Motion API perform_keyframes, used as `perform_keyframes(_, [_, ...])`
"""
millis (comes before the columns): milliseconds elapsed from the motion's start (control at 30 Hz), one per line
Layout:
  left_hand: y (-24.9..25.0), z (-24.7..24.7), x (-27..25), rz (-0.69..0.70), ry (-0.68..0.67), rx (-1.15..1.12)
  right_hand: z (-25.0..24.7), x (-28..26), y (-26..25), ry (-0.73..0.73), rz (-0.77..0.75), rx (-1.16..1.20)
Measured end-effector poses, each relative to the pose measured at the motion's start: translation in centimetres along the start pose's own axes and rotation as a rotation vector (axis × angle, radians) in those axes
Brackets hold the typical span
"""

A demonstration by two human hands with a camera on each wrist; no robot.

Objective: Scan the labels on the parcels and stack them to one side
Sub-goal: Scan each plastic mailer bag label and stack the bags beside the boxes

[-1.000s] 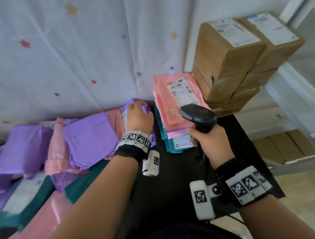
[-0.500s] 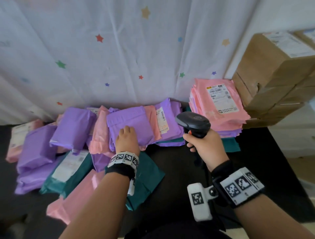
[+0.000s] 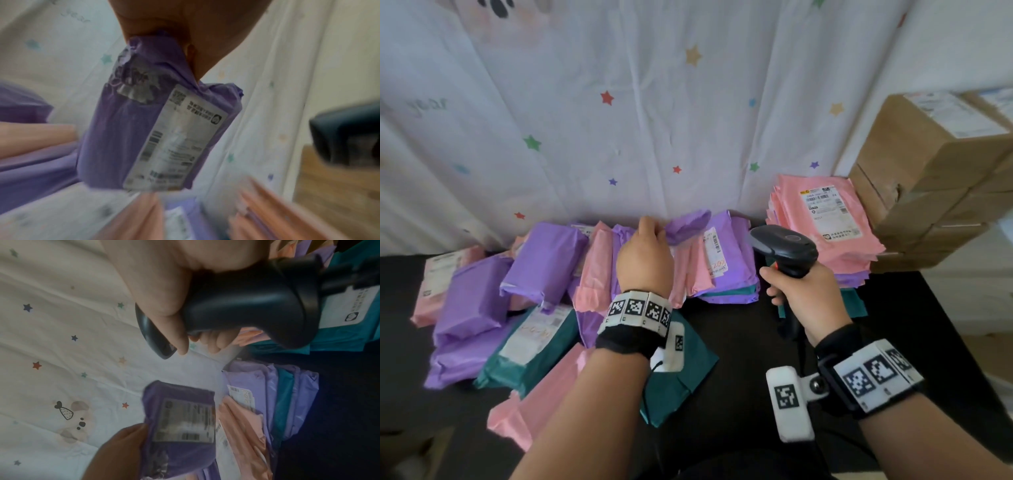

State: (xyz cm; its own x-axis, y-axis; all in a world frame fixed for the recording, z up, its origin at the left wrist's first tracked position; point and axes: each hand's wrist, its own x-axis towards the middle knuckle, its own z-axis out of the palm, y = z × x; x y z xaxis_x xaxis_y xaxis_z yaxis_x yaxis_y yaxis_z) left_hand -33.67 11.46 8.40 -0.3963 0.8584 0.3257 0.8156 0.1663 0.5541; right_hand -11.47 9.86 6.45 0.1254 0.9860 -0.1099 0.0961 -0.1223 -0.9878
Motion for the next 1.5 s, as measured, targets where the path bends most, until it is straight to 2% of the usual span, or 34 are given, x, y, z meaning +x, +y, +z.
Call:
perform_keyframes(100, [2.2, -1.8, 0.4, -0.108, 0.042, -0.269, -0.4, 0.2, -0.4, 0.039, -0.030, 0.049])
perform_keyframes(233, [3.5, -2.4, 1.0, -0.280, -0.001, -0.537, -1.0, 0.6, -0.7, 0.127, -0.018, 0.098])
perform_keyframes(400, [4.1, -1.0, 0.4, -0.529, -0.173, -0.854, -1.2, 0.1, -1.4, 0.077, -0.010, 0.245])
perform_keyframes(467, [4.2, -0.4, -0.3, -0.574, -0.276, -0.904, -1.5, 0.0, -1.6, 0.107, -0.040, 0.204])
perform_keyframes(567, [4.2, 0.0, -1.1, -0.529, -0.408, -0.814, -2.1, 0.0, -1.9, 0.167, -0.047, 0.131])
perform_keyframes(600, [4.3, -0.1, -1.2, -0.485, -0.406, -0.757, -2.4, 0.0, -2.1, 0.184, -0.050, 0.098])
perform_keyframes(667, [4.3, -0.5, -1.2, -0.414, -0.316, -0.687, -3.2, 0.0, -2.7, 0.174, -0.083, 0.004])
perform_keyframes(733, [4.5, -1.0, -1.1, -0.434, -0.245, -0.830, -4.1, 0.1, -3.3, 0.123, -0.130, -0.089])
perform_keyframes(767, [4.4, -1.2, -0.8, -0.409, -0.272, -0.882, -4.5, 0.1, -3.6, 0.088, -0.142, -0.136])
perform_keyframes(800, [4.3, -1.3, -0.5, -0.349, -0.350, -0.857, -4.8, 0.0, -3.8, 0.054, -0.147, -0.181])
perform_keyframes(900, [4.3, -1.6, 0.0, -0.136, -0.683, -0.526, -5.3, 0.0, -4.3, 0.006, -0.167, -0.284])
perform_keyframes(967, [4.4, -1.8, -0.2, -0.077, -0.779, -0.467, -5.1, -0.1, -4.2, 0.030, -0.199, -0.319])
perform_keyframes(1033, [4.1, -1.7, -0.5, -0.088, -0.809, -0.505, -4.9, -0.3, -3.9, 0.093, -0.233, -0.313])
perform_keyframes(1100, [3.5, -1.2, -0.8, -0.124, -0.762, -0.540, -4.6, -0.6, -3.6, 0.173, -0.253, -0.296])
perform_keyframes(1200, [2.9, -0.3, -1.4, -0.272, -0.608, -0.565, -4.0, -1.1, -3.1, 0.215, -0.246, -0.230])
perform_keyframes(1267, [2.7, 0.3, -2.0, -0.356, -0.552, -0.610, -3.5, -1.3, -2.6, 0.172, -0.200, -0.177])
perform_keyframes(1367, [2.7, 1.2, -2.6, -0.405, -0.498, -0.651, -2.6, -1.9, -2.1, 0.089, -0.098, -0.122])
perform_keyframes(1500, [3.1, 1.9, -3.2, -0.461, -0.409, -0.732, -1.9, -2.5, -1.9, 0.010, -0.095, -0.103])
